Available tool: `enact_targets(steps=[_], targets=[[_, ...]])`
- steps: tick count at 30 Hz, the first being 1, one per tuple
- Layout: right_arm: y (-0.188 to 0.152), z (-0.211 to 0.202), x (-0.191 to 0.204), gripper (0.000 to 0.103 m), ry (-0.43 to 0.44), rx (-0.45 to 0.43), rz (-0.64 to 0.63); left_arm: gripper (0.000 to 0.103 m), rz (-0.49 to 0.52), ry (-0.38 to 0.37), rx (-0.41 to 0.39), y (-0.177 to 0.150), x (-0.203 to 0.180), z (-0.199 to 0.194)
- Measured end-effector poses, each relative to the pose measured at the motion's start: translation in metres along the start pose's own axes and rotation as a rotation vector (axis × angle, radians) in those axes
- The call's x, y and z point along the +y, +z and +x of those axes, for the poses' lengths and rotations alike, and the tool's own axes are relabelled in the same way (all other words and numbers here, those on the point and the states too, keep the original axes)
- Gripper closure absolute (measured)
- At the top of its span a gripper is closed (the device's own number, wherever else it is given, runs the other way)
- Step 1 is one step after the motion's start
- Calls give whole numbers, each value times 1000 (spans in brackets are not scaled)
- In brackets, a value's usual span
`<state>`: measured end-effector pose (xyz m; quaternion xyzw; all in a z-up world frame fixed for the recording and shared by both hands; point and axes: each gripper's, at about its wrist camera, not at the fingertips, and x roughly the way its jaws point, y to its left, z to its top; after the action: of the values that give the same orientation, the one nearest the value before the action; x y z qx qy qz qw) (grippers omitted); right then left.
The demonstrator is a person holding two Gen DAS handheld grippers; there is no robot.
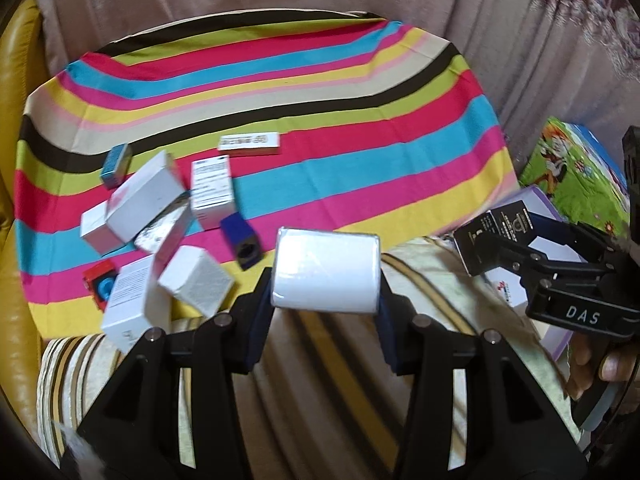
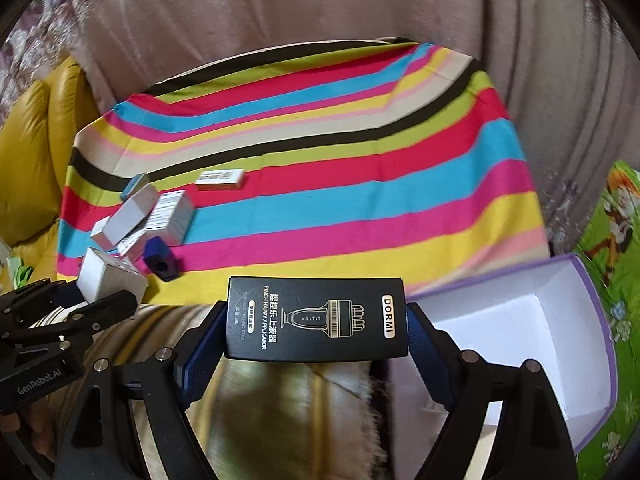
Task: Organize rigid objects
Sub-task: 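Carry both boxes into the purple-rimmed box and open both tools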
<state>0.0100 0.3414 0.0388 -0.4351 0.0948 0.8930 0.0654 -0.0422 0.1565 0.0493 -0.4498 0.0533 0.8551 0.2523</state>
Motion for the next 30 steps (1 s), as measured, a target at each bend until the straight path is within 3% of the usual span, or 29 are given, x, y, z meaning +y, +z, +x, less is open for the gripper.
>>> enact_targets(steps=[16, 30], targets=[[-11, -26, -86, 18, -172, -20, 129, 53, 162, -130, 41, 19, -79, 16], [-11, -50, -135, 18, -285, -84, 212, 53, 300, -265, 80, 28, -159, 34]])
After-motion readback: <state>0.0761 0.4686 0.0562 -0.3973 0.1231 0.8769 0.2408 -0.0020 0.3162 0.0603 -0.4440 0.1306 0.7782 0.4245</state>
